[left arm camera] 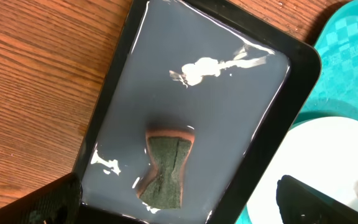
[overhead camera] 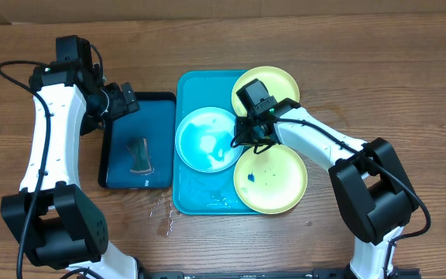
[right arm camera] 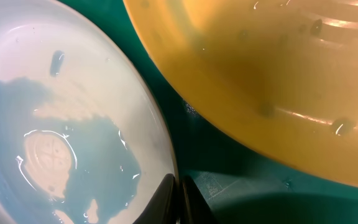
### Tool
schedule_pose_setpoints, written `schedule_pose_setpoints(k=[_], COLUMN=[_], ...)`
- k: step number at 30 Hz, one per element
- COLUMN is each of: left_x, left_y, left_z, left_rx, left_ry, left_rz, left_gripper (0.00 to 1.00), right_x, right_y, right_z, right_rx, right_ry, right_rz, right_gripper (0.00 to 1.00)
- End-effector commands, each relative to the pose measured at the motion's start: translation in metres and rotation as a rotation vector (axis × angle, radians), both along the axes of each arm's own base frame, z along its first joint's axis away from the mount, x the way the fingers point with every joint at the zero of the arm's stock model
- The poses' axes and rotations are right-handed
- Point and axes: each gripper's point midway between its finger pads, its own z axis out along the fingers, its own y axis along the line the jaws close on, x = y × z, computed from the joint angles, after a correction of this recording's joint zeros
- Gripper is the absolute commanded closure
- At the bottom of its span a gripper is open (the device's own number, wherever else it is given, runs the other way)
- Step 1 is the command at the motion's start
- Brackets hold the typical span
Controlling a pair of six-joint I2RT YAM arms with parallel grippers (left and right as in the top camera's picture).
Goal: Clean dirty plates on tray and stack at the side
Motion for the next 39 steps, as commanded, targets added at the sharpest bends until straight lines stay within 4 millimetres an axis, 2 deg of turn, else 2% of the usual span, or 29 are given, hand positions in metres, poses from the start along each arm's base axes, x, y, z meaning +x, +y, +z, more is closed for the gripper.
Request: schedule_pose_setpoints(k=[1,25,30,33,35,37,39], left_x=[0.0032,0.0032,0.0031,0.0032,0.0031,0.0031,0.0031], left_y=[-0.0014,-0.0015,-0.0015,-0.0016,-0.0015,-0.0016,-0.0016], left_z=[0.0112,0.0111,0.0111,0.0111,0.0111,0.0111,0.0111], left_rx=[-0.004,-0.004,-0.004,-0.005,-0.004,-0.005,-0.005], left_ry=[-0.033,-0.033,-0.033,-0.033,-0.033,-0.033,-0.033], left_rz=[0.009,0.009,0.009,0.009,0.009,0.009,0.009], left_gripper=[0.0,0.0,0.0,0.0,0.0,0.0,0.0], right_x=[0.003,0.0045,0.0043,0.0044,0.0043,0.0047,0.005], right_y=[0.0057,0.0039,0.0023,0.0024,0.0025,0.003,0.0031], right_z=[0.0041,0.0038,0.0025,0.0026,0.0026,0.0028,0.0029], right_rx=[0.019,0.008,0.0,0.001,0.001,0.002,0.004], right_ry=[-0.01,-0.019,-0.019,-0.02,-0.02,-0.022,-0.021], right_rz=[0.007,0.002,0.0,-0.001,0.0,0.0,-0.005], right_gripper=[0.96,0.96,0.87,0.86,0.86,0.94,0.96])
